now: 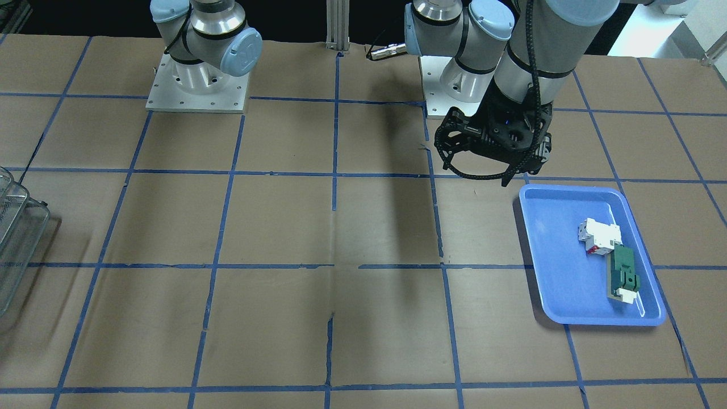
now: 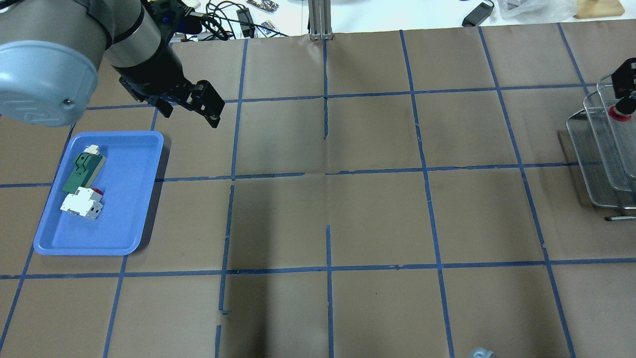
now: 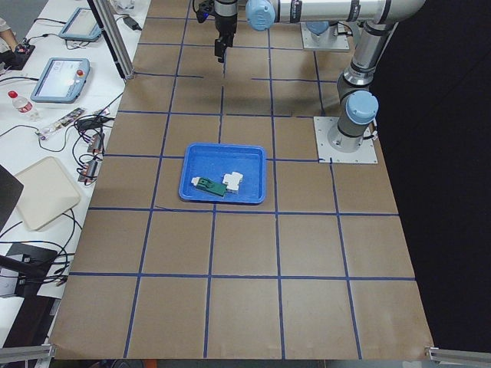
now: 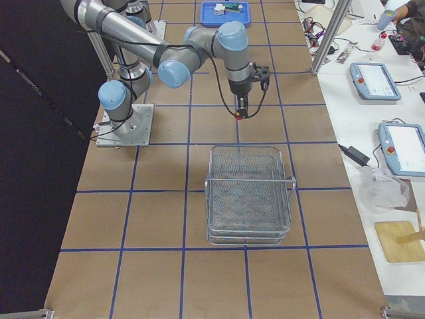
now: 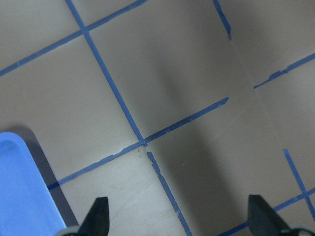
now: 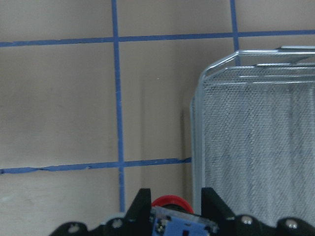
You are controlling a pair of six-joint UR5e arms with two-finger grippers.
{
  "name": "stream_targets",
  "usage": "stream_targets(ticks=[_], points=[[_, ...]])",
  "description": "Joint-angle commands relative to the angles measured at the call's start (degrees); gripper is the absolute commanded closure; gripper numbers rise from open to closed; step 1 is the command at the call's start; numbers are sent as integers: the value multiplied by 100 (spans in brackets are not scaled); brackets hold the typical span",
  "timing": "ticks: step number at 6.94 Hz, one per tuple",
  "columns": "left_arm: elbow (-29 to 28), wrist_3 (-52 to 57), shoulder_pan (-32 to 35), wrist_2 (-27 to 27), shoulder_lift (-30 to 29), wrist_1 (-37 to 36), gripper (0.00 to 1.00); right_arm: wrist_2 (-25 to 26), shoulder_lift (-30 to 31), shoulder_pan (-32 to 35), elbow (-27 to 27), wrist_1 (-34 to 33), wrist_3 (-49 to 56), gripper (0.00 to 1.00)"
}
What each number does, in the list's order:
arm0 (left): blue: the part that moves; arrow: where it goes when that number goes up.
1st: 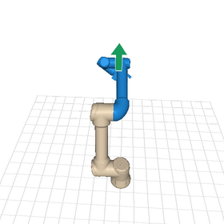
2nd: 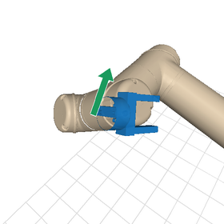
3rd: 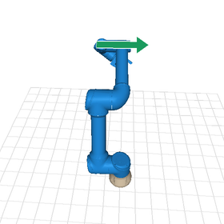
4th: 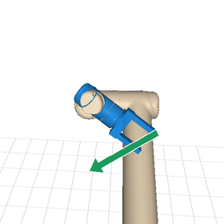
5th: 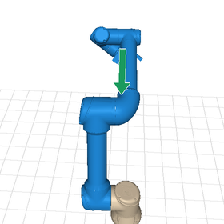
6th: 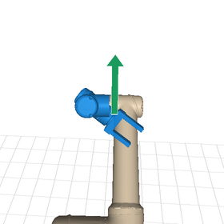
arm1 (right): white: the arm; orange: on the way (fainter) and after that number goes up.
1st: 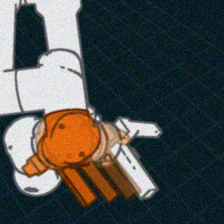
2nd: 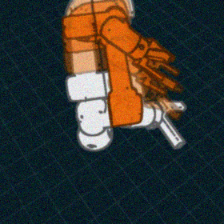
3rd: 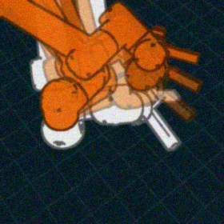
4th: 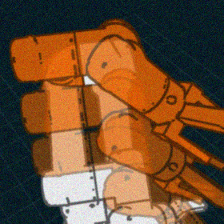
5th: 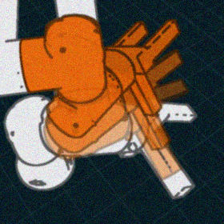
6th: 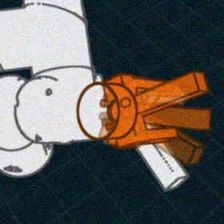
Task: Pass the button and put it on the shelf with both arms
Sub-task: 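Move the right gripper with the button over the wire mesh basket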
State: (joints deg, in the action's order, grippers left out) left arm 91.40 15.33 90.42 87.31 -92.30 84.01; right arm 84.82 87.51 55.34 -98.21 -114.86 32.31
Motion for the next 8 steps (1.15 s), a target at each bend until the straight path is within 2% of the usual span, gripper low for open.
stream_targets(ticks=[1, 3, 6, 7, 8], points=[[18, -136, -165, 5, 81, 194, 0, 0, -400, -452, 3, -501, 810, 100], [26, -835, -121, -82, 80, 142, 0, 0, -663, -515, 3, -826, 873, 100], [149, -875, -112, 5, 265, 133, 0, 0, -911, -698, -41, -959, 882, 100], [158, -883, -112, 6, 309, 72, 0, -26, -937, -734, -49, -898, 874, 77], [185, -892, -112, 23, 318, 97, 0, 17, -938, -752, -50, -776, 873, 61]])
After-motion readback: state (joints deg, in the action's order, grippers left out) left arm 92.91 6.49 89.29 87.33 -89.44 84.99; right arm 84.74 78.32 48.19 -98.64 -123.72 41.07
